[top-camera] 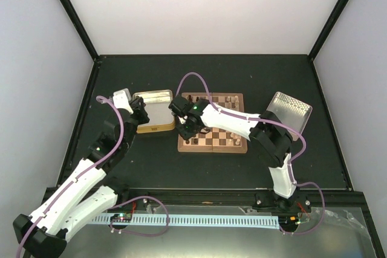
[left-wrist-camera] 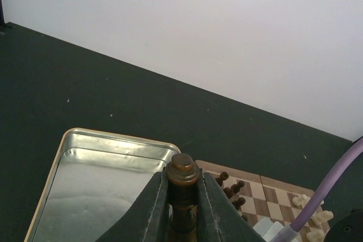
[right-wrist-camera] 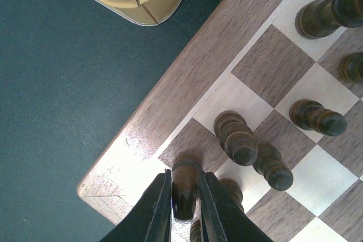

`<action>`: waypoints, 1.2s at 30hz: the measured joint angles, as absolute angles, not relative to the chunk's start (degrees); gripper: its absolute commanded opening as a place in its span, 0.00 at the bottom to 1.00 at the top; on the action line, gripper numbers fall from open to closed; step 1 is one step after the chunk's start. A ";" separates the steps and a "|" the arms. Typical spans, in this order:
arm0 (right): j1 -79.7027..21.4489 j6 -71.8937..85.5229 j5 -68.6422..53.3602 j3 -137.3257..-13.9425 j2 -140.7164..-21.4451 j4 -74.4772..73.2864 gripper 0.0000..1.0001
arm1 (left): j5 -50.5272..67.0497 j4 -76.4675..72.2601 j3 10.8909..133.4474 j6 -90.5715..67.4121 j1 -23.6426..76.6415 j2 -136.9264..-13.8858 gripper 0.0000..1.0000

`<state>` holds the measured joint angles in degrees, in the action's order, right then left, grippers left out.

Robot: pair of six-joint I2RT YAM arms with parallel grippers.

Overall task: Set up the chess pieces on the board
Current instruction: Place the chess piece on the chessboard.

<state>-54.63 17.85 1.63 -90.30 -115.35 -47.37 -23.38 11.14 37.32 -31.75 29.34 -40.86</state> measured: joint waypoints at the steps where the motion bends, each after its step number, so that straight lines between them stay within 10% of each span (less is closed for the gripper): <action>1: -54.63 17.82 1.76 -90.30 -115.42 -47.51 0.18 | -23.38 11.11 37.32 -31.75 29.34 -40.86 0.05; 16: -54.59 18.92 3.36 -90.11 -113.84 -47.44 0.31 | -22.85 11.05 37.32 -31.70 29.34 -41.01 0.06; 24: -50.83 21.12 4.21 -74.35 -94.32 -32.60 0.51 | -20.08 9.93 37.34 -31.70 29.34 -43.07 0.07; 36: -49.74 16.12 -6.92 -56.80 -76.84 -4.56 0.62 | 8.19 4.08 46.33 -37.19 29.28 -56.73 0.07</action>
<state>-49.74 16.12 -6.92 -56.80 -76.84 -4.56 8.19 4.08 46.33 -37.19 29.28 -56.73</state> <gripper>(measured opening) 0.610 0.110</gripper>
